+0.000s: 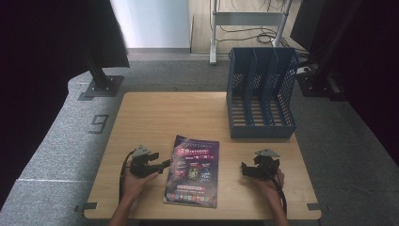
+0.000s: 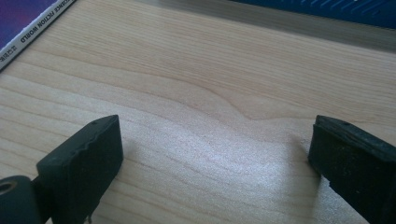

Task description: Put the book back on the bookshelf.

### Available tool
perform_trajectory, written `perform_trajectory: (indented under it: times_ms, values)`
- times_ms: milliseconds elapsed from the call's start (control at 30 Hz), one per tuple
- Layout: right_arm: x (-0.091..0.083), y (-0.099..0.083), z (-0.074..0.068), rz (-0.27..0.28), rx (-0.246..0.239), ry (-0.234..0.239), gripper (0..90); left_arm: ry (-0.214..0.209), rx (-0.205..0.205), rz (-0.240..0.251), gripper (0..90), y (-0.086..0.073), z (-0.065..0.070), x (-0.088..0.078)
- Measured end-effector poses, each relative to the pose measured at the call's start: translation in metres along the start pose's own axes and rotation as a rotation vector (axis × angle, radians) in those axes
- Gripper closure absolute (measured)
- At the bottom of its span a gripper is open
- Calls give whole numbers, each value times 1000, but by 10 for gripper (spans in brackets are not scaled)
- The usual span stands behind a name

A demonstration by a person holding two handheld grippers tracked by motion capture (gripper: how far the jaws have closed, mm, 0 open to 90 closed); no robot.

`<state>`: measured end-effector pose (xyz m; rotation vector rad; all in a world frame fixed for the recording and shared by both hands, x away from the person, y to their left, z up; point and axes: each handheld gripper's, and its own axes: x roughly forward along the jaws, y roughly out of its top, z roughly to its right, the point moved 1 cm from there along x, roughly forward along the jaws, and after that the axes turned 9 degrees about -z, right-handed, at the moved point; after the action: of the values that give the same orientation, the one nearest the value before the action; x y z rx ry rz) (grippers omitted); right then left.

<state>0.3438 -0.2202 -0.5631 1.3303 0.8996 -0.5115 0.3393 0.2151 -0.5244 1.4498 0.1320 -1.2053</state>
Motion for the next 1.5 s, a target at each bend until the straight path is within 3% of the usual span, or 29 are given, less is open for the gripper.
perform_trajectory:
  times_ms: [233,533,733,867,1500]
  values:
    - [0,0,-3,-1,26,-16,29,4,-5,-4,324,-5,1,-2]
    - [1,7,-14,9,5,-21,108,9,16,14,322,-7,7,-8]
    - [0,8,-21,39,-27,8,124,9,9,11,322,-6,5,-6]
    - [-9,11,-29,91,-7,91,128,-4,3,31,323,-5,4,-10]
    - [-16,28,-66,149,-37,198,162,-11,-5,35,325,-2,0,-9]
